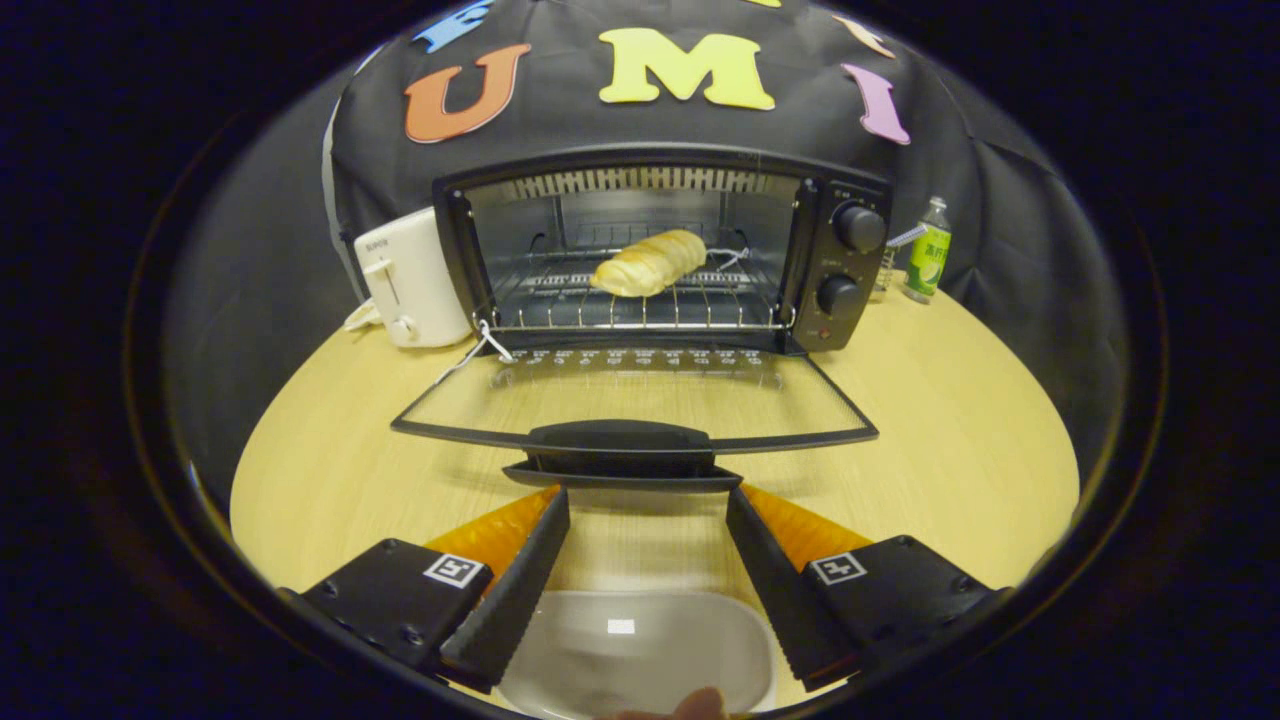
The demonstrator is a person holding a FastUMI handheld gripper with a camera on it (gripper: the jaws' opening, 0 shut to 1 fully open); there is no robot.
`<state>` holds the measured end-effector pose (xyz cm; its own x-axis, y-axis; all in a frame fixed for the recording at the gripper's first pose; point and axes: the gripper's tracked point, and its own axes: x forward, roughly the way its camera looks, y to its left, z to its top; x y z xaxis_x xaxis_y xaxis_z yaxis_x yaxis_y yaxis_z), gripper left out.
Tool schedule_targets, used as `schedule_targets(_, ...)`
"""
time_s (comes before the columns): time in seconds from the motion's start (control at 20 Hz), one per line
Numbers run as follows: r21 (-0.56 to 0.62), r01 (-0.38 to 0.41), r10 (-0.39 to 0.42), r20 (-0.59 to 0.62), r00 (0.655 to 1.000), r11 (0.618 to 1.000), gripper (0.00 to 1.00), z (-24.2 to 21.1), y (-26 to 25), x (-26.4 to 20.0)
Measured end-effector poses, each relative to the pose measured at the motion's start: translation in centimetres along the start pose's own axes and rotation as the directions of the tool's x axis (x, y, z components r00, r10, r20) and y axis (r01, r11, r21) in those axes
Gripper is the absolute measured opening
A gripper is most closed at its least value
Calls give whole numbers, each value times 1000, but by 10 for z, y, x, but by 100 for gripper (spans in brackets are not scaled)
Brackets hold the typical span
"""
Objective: Open the toaster oven, put the food inside, and close the toaster oven door.
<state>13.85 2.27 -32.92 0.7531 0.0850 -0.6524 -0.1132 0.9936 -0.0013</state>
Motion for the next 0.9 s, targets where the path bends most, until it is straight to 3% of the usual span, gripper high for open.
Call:
schedule_targets(0.5, 58, -36, 20, 255, 967, 998, 100, 111, 5, -13)
schedule_targets(0.7, 95, -68, 31, 343, 939, 993, 100, 142, 1, -27)
schedule_targets(0.9, 77, -68, 26, 455, 890, 995, 100, 168, -1, -75)
